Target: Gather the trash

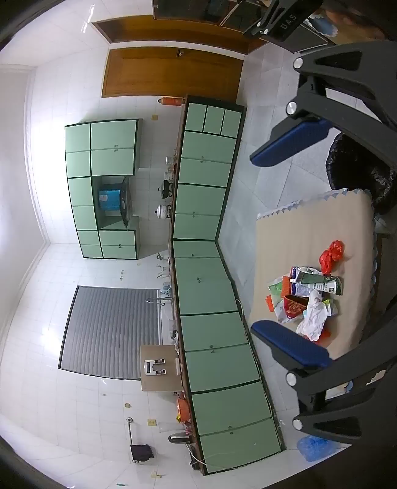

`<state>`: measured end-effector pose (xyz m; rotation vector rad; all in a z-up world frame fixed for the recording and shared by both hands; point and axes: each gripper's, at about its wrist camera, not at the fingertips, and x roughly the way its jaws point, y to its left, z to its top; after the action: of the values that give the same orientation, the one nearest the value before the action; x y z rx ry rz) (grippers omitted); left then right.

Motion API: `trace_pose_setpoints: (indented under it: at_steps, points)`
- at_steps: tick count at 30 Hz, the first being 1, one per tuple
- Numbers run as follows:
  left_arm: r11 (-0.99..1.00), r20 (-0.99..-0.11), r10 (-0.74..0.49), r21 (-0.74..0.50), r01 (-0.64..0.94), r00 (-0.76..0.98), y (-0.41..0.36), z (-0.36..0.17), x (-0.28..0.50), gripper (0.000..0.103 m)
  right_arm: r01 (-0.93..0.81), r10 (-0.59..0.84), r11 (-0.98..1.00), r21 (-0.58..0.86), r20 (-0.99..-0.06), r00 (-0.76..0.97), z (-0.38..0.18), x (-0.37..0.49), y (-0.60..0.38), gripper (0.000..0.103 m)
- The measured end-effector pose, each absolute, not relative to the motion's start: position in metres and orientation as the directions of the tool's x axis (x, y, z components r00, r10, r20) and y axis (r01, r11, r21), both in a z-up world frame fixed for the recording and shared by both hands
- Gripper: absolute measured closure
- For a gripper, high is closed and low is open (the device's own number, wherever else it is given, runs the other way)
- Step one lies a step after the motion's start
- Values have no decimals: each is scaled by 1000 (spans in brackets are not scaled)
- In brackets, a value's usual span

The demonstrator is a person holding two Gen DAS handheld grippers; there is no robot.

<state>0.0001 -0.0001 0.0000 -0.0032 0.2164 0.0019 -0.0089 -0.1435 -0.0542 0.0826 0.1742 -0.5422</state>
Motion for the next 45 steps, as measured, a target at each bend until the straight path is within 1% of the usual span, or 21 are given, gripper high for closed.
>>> trace_pose_setpoints:
  at_steps: [12, 45]
  points:
    - [1000, -220, 6, -8, -8, 976, -9, -1, -2, 6, 518, -505, 855, 29, -186, 843, -54, -9, -144, 6]
    - [1000, -223, 5, -18, -10, 975, 5, -9, 3, 6, 518, -505, 855, 22, -189, 842, -54, -3, -142, 6]
